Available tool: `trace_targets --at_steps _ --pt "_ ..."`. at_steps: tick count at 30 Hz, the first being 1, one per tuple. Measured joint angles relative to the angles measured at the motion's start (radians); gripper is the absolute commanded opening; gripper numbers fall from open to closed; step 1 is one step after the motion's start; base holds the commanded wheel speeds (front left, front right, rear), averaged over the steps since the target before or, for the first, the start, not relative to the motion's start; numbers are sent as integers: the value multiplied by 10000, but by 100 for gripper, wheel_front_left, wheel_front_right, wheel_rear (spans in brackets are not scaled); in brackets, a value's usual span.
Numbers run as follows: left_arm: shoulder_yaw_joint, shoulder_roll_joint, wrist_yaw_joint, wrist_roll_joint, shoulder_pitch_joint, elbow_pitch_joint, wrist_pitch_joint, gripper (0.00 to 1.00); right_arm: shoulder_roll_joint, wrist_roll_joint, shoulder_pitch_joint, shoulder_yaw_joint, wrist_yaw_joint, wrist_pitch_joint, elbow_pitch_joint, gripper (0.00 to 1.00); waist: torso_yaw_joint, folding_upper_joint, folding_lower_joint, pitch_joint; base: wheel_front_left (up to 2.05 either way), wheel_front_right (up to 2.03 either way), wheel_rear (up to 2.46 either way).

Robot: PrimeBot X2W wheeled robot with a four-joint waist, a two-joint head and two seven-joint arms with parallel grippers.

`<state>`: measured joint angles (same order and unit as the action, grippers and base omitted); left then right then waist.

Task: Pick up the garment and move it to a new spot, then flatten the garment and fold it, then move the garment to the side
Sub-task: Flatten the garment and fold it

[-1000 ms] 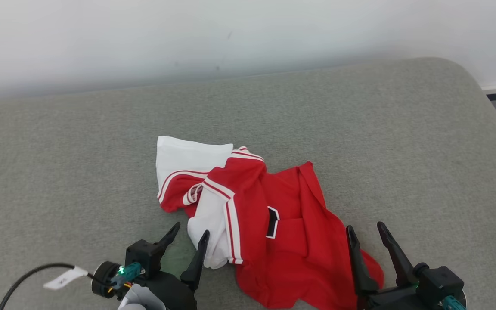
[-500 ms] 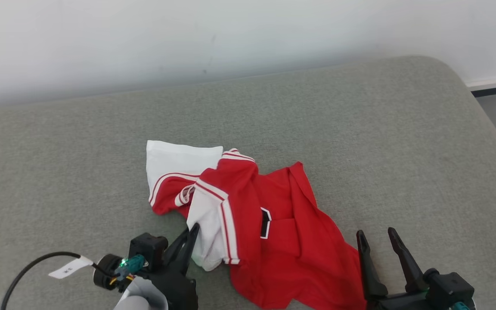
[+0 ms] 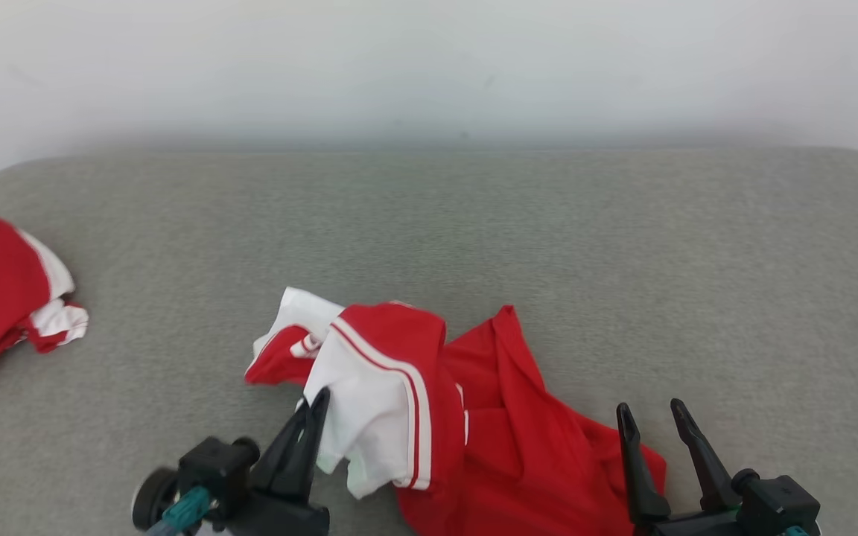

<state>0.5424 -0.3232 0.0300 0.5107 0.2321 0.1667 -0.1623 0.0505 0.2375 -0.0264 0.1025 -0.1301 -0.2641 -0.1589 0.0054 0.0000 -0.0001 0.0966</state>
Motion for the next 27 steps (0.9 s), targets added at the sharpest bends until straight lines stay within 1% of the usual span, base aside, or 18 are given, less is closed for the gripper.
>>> trace_targets --at_steps 3,4,5,7,9,11,12,13,14,19,27 --pt "-119 10 82 472 -466 -485 136 0 -4 -2 10 2 0 0 -21 100 260 0 0 -25 0 0 0" --pt "-119 -73 190 516 -884 -554 228 0 0 -13 29 38 0 2 -67 100 498 0 0 -44 0 0 0" --pt "-119 -73 190 516 -884 -554 228 0 0 -13 29 38 0 2 -67 100 498 0 0 -44 0 0 0" --pt "-52 -63 196 713 -1288 -178 167 0 -6 -13 55 105 0 2 -111 100 770 0 0 -80 0 0 0" --pt "-46 69 109 899 -1422 221 36 0 -4 -13 57 140 0 2 -153 100 864 0 0 -125 0 0 0" --pt "75 115 44 815 -1487 667 -127 0 -2 -15 57 178 0 2 -182 100 880 0 0 -189 0 0 0" --pt "23 205 19 869 -1483 859 -230 29 -6 -17 55 184 0 2 -188 100 870 -1 -1 -214 0 0 0" --pt "40 249 -29 892 -1474 1030 -291 81 -4 -19 48 186 0 2 -186 100 856 0 0 -233 0 0 0" --pt "90 303 -38 855 -1474 1185 -332 100 -4 -31 38 188 0 2 -186 100 834 0 0 -248 0 0 0" --pt "79 485 -123 863 -1445 1555 -583 100 -2 -46 -76 90 0 2 -192 100 776 0 0 -321 0 0 0" --pt "12 508 -109 871 -1487 1755 -740 100 0 -44 -179 96 0 2 -205 100 725 0 0 -413 0 0 0"
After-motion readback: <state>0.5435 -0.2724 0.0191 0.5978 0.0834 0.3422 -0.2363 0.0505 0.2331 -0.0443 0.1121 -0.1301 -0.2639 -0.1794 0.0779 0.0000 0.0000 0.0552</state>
